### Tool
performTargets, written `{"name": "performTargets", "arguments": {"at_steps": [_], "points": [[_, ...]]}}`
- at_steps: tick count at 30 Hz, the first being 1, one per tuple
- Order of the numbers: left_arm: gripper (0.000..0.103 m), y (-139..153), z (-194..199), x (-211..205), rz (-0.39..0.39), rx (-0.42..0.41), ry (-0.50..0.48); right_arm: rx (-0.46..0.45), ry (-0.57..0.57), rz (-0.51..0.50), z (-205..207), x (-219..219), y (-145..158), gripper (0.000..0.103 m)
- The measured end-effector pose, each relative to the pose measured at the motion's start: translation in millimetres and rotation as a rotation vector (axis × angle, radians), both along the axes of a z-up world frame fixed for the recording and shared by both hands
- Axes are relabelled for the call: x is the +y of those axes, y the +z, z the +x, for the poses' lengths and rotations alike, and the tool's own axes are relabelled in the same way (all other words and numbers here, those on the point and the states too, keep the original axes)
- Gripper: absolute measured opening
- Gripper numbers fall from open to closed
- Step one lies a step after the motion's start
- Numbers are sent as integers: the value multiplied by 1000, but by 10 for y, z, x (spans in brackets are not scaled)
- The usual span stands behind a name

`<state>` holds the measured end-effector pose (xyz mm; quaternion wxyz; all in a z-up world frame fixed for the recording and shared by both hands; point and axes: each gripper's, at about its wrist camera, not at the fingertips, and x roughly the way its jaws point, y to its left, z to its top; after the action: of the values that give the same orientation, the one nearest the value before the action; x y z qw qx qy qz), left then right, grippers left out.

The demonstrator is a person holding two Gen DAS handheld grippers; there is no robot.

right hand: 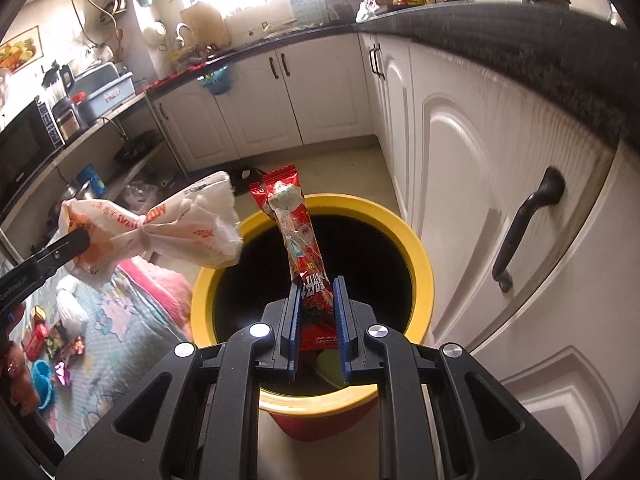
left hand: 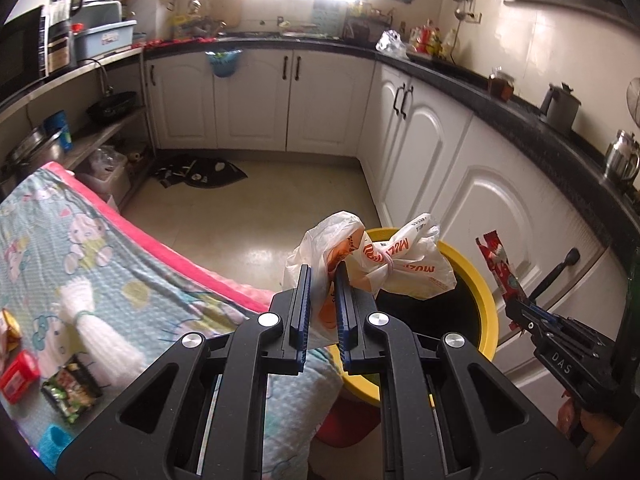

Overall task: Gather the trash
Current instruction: 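Carry both items over the yellow bin and open both tools to drop them, then move both open tools back over the remaining trash on the bed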

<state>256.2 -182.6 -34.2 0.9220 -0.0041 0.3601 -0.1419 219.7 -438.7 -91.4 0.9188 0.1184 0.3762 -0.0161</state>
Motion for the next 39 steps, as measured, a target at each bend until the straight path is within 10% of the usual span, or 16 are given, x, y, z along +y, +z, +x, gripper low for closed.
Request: {"name": "performTargets", "arguments": {"at_steps": [9,11,24,39], "points": [[12,-261,173,-225,30,56,-32,45,-16,-1,96,-51,-242,26],[20,-315,193,-254,29,68,-38,55,-27,-1,111,-71,-282,42],[91,-250,72,-27,-15,49,27,35,-32,-82,53,39,-228,67],[92,141,-280,449,-67,-34,118,-81,39,-111,-137,388,221,77]]}}
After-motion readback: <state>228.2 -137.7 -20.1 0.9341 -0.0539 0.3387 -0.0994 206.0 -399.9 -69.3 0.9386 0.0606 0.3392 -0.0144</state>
